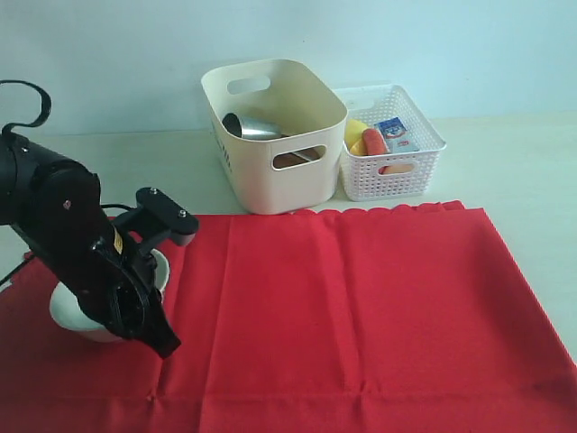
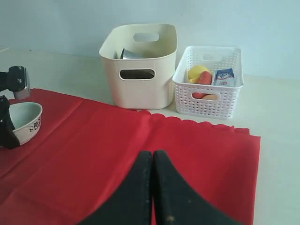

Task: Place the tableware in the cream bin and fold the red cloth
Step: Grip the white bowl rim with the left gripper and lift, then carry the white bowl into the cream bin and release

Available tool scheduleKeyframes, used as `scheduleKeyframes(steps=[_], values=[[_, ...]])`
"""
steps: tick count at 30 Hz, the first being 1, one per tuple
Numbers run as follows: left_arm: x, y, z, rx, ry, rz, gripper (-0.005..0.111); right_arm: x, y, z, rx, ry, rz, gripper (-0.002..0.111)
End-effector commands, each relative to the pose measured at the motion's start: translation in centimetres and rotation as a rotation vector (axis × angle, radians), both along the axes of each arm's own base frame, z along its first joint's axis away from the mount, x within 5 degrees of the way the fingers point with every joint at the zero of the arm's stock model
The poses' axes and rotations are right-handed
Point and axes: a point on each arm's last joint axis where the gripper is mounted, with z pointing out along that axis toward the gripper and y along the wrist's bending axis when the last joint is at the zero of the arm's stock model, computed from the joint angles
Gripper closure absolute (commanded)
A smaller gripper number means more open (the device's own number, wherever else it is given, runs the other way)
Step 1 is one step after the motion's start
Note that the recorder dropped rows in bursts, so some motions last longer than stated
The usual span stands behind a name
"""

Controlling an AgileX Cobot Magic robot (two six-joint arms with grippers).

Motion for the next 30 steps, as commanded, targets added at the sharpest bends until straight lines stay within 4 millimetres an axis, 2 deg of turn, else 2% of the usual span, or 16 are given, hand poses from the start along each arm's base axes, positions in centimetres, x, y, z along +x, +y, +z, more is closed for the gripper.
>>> scheduleKeyframes(steps=[1,7,10,13,19,24,30], values=[[0.3,-0.5,2.0,-0.004,0.009,0.002,0.107,0.0,0.0,0.0,0.004,-0.012,-0.007,0.108],[1.5,-0.4,6.4,0.027,-0.109,-0.057,0.107,0.0,0.0,0.0,0.004,-0.012,-0.007,0.108],[2.5,-0.2,9.9,0.066,-0.237,-0.101,0.107,0.0,0.0,0.1,0.025,-0.005,-0.004,0.108],[3.5,-0.2,12.2,0.093,-0.342,-0.133,0.107,0.0,0.0,0.1,0.025,-0.005,-0.004,0.108],[5.7,-1.7,16.6,0.024,-0.568,-0.223,0.107,0.0,0.0,0.1,0.027,-0.005,-0.003,0.108],[8.2,-3.6,18.5,-0.046,-0.713,-0.250,0.107,0.0,0.0,0.1,0.027,-0.005,-0.003,0.108],[11.1,-6.0,17.5,-0.156,-0.768,-0.234,0.107,0.0,0.0,0.1,0.028,-0.008,-0.003,0.108]])
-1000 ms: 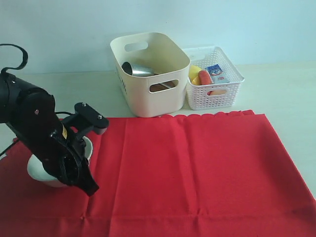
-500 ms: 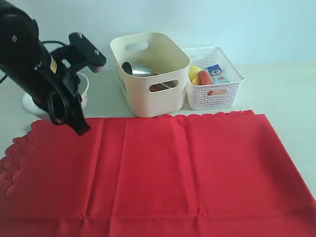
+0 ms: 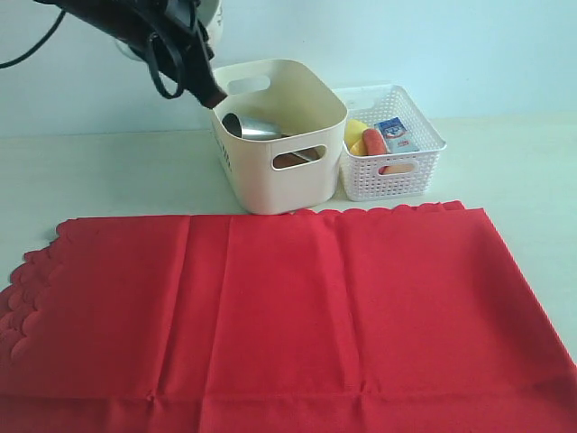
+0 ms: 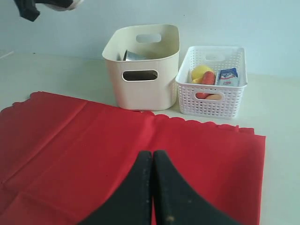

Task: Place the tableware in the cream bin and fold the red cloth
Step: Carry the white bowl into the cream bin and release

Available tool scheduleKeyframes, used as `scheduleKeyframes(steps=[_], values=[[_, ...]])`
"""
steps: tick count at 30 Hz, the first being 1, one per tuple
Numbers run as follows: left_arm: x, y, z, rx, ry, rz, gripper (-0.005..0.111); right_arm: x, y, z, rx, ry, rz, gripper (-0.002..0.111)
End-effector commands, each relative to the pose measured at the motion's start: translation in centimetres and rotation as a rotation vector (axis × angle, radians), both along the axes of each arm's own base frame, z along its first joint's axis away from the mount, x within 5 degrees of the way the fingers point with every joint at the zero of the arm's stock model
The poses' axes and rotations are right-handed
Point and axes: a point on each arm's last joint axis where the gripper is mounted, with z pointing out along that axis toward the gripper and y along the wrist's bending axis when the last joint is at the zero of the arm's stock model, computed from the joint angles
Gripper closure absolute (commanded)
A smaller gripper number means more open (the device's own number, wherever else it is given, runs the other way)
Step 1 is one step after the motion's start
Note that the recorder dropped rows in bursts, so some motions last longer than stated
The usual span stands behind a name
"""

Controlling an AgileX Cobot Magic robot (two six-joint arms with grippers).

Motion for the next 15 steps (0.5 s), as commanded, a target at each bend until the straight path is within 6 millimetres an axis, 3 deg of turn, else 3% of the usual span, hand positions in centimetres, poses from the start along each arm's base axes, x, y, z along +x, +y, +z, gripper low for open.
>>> scheduleKeyframes(steps=[1,15], values=[[2.0,-1.7,-0.8,-0.115,-0.034,-0.017,0.107,0.0,0.0,0.1,0.007,-0.014,-0.007,0.108],[5.6,-1.7,-4.1,-0.432,0.046,-0.153,0.107,0.0,-0.1,0.1,0.007,-0.015,-0.007,0.108]])
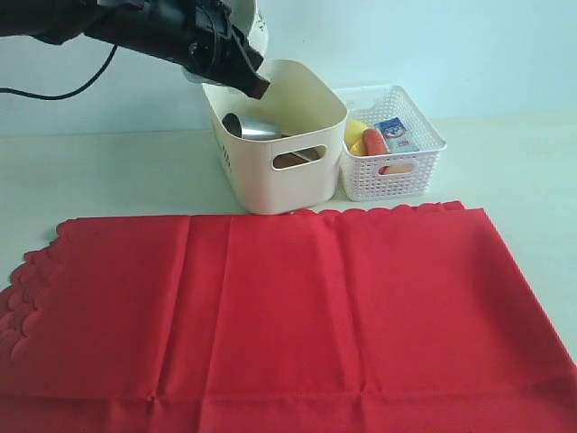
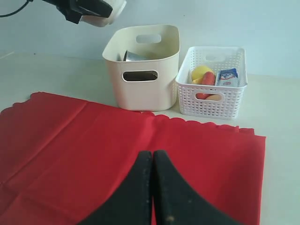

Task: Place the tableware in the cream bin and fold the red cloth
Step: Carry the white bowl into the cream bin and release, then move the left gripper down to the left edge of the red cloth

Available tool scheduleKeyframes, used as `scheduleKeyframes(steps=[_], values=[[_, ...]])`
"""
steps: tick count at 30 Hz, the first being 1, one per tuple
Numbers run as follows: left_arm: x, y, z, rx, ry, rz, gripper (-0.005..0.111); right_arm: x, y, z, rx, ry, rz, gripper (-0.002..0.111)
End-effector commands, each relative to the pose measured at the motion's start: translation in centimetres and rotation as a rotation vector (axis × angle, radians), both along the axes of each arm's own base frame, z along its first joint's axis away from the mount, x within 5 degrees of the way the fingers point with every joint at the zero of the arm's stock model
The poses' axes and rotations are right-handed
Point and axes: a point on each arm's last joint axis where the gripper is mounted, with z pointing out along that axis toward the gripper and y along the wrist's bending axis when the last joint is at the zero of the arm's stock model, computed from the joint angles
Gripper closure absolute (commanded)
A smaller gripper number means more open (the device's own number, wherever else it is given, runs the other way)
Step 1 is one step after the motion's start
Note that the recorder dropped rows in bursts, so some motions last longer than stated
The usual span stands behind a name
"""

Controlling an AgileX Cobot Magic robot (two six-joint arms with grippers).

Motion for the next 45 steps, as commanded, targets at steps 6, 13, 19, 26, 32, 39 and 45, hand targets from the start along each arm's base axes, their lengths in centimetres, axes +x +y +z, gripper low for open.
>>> scheduleKeyframes(steps=[6,13,19,26,32,39,45], values=[[1.8,-1.0,-3.3,-0.045,-0.039,-0.075,0.107,0.0,-0.1,0.1,0.007,-0.015,-0.007,0.108],[2.6,-1.4,-6.4,0.008,-0.018,-0.079,0.107,0.0,-0.1,0.1,0.007,-0.015,-0.007,0.108],[2.9,-2.0,-8.4,0.034,-0.009,-0.096,0.107,0.0,-0.1,0.1,0.007,-0.015,-0.007,0.108],[3.1,-3.0,-8.1,0.006,-0.011,-0.113,0.085,0.0,-0.1,0.1,0.007,-0.015,-0.007,0.108],[2.9,-4.1,-6.3,0.000,-0.064,-0.144,0.044,0.0,-0.1,0.1,0.007,-0.015,-0.007,0.108],[0.8,-4.4,-1.9,-0.066,-0.059,-0.198,0.044,0.0,-0.1,0.1,0.007,-0.015,-0.007,0.108],[-0.3,-4.0,-2.4,0.053,0.075,-0.201,0.045,0.0,-0.1,0.1,0.007,-0.015,-0.007,0.108]])
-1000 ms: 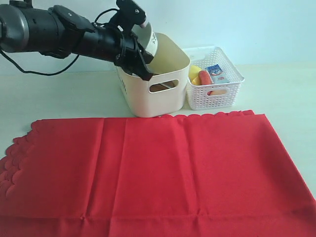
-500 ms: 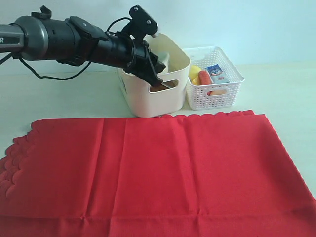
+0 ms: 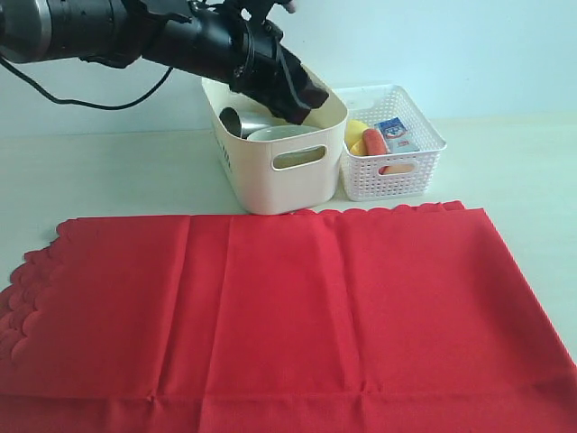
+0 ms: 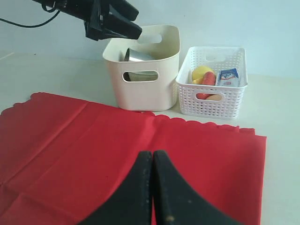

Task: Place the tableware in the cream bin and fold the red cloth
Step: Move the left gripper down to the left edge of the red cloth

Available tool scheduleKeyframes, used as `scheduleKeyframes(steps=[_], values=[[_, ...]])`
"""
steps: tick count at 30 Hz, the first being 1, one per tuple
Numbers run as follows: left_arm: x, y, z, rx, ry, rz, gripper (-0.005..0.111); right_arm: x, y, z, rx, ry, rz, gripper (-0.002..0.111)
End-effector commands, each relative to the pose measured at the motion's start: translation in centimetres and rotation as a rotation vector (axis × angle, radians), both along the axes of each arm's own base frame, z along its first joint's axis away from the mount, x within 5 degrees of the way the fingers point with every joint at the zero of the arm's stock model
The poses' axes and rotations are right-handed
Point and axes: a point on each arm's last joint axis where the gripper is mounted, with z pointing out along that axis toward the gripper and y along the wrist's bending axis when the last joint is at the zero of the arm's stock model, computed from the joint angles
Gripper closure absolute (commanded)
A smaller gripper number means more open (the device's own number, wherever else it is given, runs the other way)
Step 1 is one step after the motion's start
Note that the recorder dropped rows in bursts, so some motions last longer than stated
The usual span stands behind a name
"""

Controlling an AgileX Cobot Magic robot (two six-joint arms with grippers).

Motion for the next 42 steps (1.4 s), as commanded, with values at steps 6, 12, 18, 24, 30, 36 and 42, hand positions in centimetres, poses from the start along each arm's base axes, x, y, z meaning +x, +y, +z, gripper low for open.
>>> scheduleKeyframes(steps=[6,12,18,24,30,36,42], values=[[-2.3,-0.5,-0.7,0.252,0.117,0.002,0.045,0.0,-0.1,0.1,0.005,-0.015,-0.007,0.108],[-3.7,-0.2,-0.7,0.343,0.232,0.048,0.045,0.0,-0.1,0.1,0.005,-0.015,-0.007,0.108],[-4.9,2.3,2.0,0.387,0.338,0.256,0.045,0.0,-0.1,0.1,0.005,-0.015,-0.007,0.108],[-6.6,5.1,1.6,0.524,0.596,0.538,0.045,0.0,-0.1,0.1,0.005,-0.015,-0.007,0.108],[-8.2,8.6,1.9,0.467,0.663,0.679,0.045,0.0,-0.1,0.0,0.004,-0.012,-0.006,0.108],[-10.4,11.5,2.5,0.404,0.666,0.715,0.045,0.0,-0.1,0.0,0.004,-0.012,-0.006,0.108],[-12.5,14.9,1.7,0.329,0.732,0.751,0.045,0.0,0.0,0.0,0.015,-0.006,-0.009,0.108]])
